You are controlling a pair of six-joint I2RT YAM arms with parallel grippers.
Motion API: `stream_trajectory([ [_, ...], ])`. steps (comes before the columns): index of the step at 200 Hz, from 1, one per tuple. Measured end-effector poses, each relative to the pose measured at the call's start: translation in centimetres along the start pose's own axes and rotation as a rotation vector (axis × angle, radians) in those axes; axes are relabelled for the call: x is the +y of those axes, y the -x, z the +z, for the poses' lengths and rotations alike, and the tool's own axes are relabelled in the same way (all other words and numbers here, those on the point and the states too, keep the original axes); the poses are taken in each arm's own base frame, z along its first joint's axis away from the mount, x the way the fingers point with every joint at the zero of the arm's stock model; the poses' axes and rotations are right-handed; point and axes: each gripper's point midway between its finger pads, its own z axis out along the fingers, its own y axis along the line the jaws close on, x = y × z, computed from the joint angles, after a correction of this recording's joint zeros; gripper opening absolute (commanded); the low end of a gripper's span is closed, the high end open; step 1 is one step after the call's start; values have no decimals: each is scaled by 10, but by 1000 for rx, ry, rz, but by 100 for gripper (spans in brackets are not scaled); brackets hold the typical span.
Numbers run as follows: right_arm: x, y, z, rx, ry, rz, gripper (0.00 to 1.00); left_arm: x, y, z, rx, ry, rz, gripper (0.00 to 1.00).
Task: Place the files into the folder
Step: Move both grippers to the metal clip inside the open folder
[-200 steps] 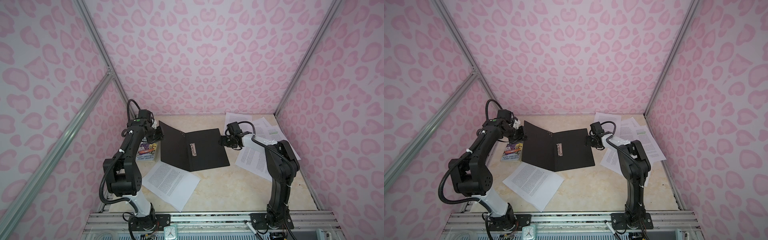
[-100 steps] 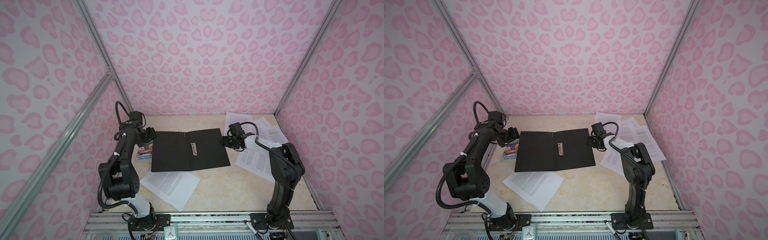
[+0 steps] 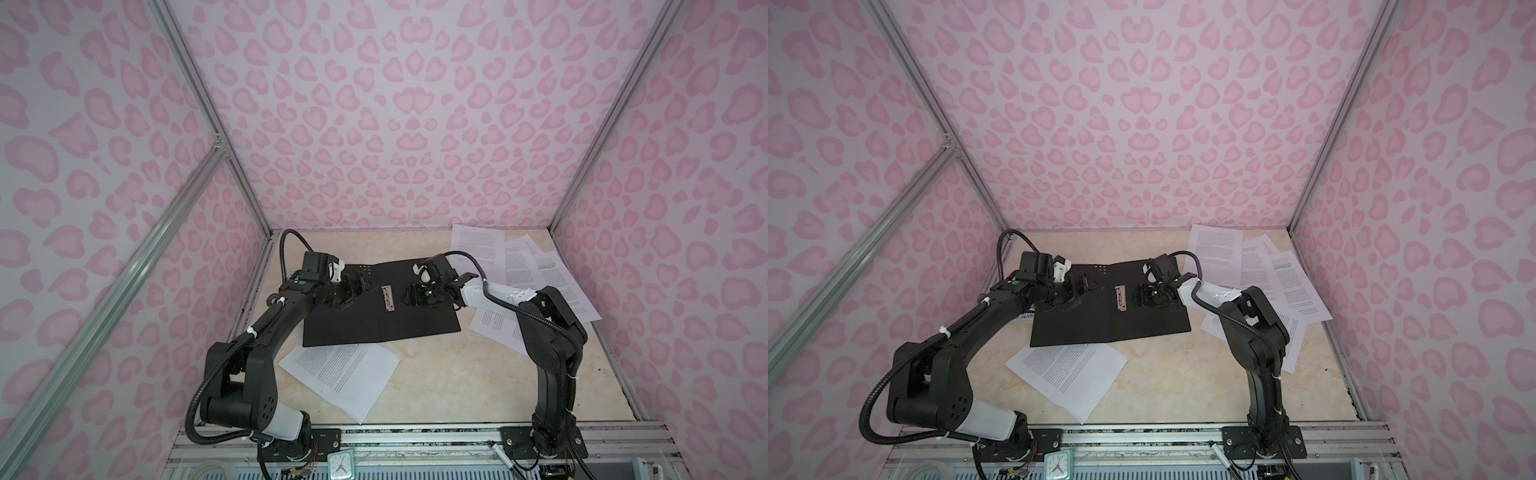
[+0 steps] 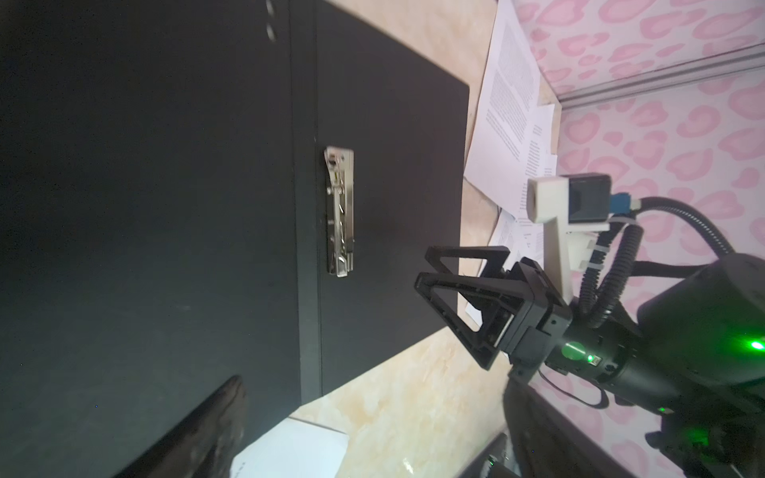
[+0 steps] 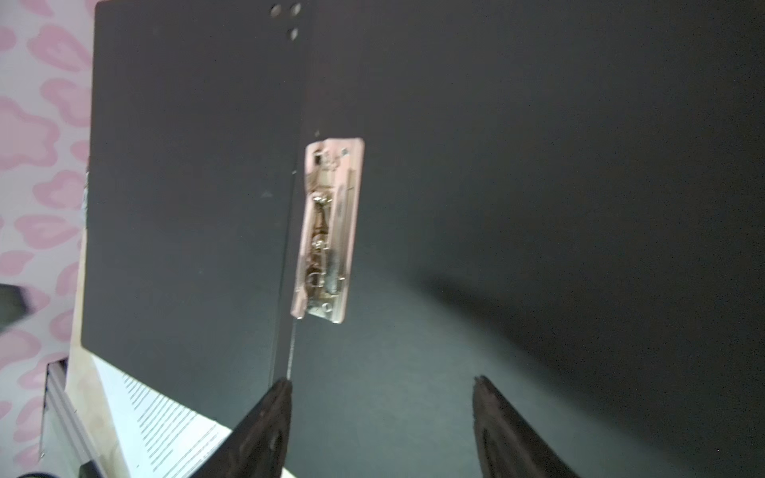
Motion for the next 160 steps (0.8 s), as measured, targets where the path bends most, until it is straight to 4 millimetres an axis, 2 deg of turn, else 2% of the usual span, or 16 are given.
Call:
stream_trajectory([
  [31, 22, -7, 24, 53, 70, -10, 58, 9, -11, 25, 59, -48, -58, 97],
  [67, 32, -17, 41, 103, 105, -12, 48, 15, -14, 36, 80, -65, -80, 98],
  [123, 41, -17, 48, 131, 140, 3, 32, 27, -20, 44, 102, -48, -100, 98],
  [160, 39, -14, 50, 131, 142, 19, 28, 29, -20, 45, 102, -40, -103, 98],
])
